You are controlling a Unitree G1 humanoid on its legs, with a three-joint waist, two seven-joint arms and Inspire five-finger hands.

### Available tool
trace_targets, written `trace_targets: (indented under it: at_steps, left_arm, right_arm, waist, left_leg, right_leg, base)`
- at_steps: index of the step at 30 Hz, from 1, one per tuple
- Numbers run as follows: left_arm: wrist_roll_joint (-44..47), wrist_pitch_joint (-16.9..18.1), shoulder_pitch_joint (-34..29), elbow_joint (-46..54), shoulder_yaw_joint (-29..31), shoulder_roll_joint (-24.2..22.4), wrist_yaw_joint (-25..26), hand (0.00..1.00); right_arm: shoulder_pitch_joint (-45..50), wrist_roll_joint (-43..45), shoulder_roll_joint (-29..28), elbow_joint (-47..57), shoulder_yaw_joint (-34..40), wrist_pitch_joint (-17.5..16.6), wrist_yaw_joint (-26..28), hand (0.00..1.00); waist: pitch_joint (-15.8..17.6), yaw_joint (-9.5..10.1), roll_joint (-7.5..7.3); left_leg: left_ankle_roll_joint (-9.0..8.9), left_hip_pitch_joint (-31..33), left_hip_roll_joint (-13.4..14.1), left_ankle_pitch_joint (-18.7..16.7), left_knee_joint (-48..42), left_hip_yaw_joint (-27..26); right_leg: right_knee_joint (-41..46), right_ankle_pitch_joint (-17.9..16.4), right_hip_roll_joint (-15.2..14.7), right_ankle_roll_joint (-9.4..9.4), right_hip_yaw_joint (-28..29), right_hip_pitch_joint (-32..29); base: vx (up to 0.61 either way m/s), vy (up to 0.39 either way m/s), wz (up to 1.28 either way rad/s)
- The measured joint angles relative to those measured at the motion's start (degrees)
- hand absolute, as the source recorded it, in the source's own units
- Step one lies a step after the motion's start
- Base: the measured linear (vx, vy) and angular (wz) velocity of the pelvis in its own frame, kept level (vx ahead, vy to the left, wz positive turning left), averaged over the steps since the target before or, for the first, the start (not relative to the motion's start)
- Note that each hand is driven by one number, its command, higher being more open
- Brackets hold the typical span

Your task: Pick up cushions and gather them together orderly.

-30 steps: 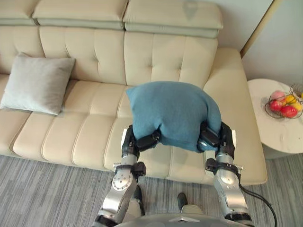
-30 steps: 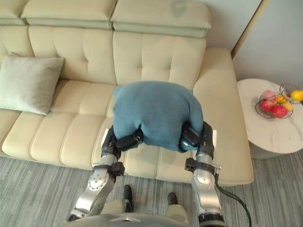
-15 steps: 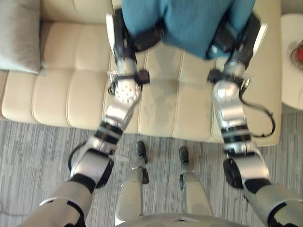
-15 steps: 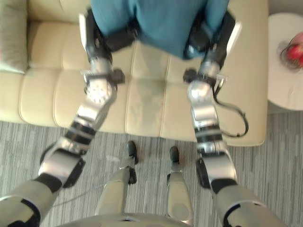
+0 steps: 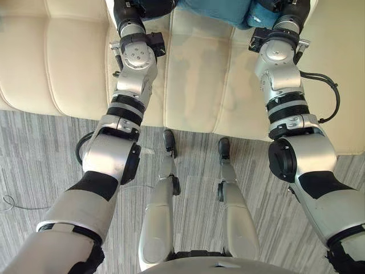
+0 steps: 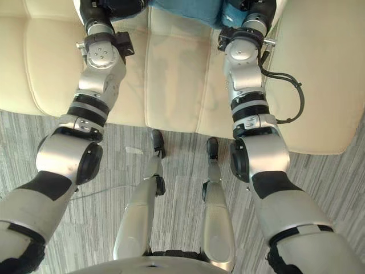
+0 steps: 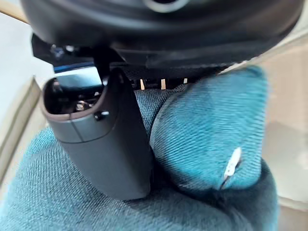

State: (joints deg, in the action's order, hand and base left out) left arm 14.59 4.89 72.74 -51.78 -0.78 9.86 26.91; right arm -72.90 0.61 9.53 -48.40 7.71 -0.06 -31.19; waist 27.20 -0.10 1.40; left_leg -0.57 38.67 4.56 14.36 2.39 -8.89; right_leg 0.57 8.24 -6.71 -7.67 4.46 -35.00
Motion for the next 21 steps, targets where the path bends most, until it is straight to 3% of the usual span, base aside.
trace_targets:
  at_steps: [5, 9, 15, 21]
  left_arm:
    - [-1.9, 0.03, -5.05, 1.93, 1.19, -3.46, -0.77, 1.0]
    - [-4.0, 0.17, -9.92, 5.74, 1.53, -3.52, -1.58, 1.0]
    - [-4.04, 0.35, -17.76, 9.25, 2.32, -2.74, -2.68, 1.0]
    - [-3.94, 0.6, -27.8, 16.97, 2.47, 0.18, -4.39, 1.0]
  right_arm:
    - [8.19, 1.08, -4.33, 5.33, 0.15, -0.12, -0.01, 1.0]
    - [14.14, 1.27, -5.92, 8.67, 0.19, -0.73, 0.21, 1.0]
    - [24.08, 0.84, -5.89, 16.12, 0.26, -0.75, 1.36, 1.0]
    - [35.65, 0.67, -2.87, 29.01, 4.13, -1.33, 3.3, 1.0]
  waist:
    - [0.0, 0.19, 0.0]
    - [-0.01, 0.95, -0.01]
    - [-0.02, 1.85, -0.03]
    - [-0.07, 2.29, -0.07]
  left_leg:
    - [-0.6, -0.29, 0.92, -0.45, -2.08, 0.12]
    - [-1.24, -1.37, 1.13, -0.91, -2.66, 0.34]
    - [-1.87, -3.31, 1.76, -0.76, -2.35, 0.45]
    - [-2.26, -8.48, 1.88, 0.21, -0.26, 0.66]
  right_leg:
    - [3.2, -0.59, 0.71, 0.62, -0.91, -0.04]
    - [6.63, -3.75, 0.88, 1.22, -1.35, -0.09]
    - [10.85, -6.01, 1.57, 1.83, -1.68, -0.17]
    - [12.09, -7.01, 1.76, 2.06, -2.21, 3.53]
  base:
    - [0.16, 0.067, 0.01]
    - [0.11, 0.012, 0.04]
    - [0.07, -0.036, 0.01]
    - [0.08, -0.046, 0.02]
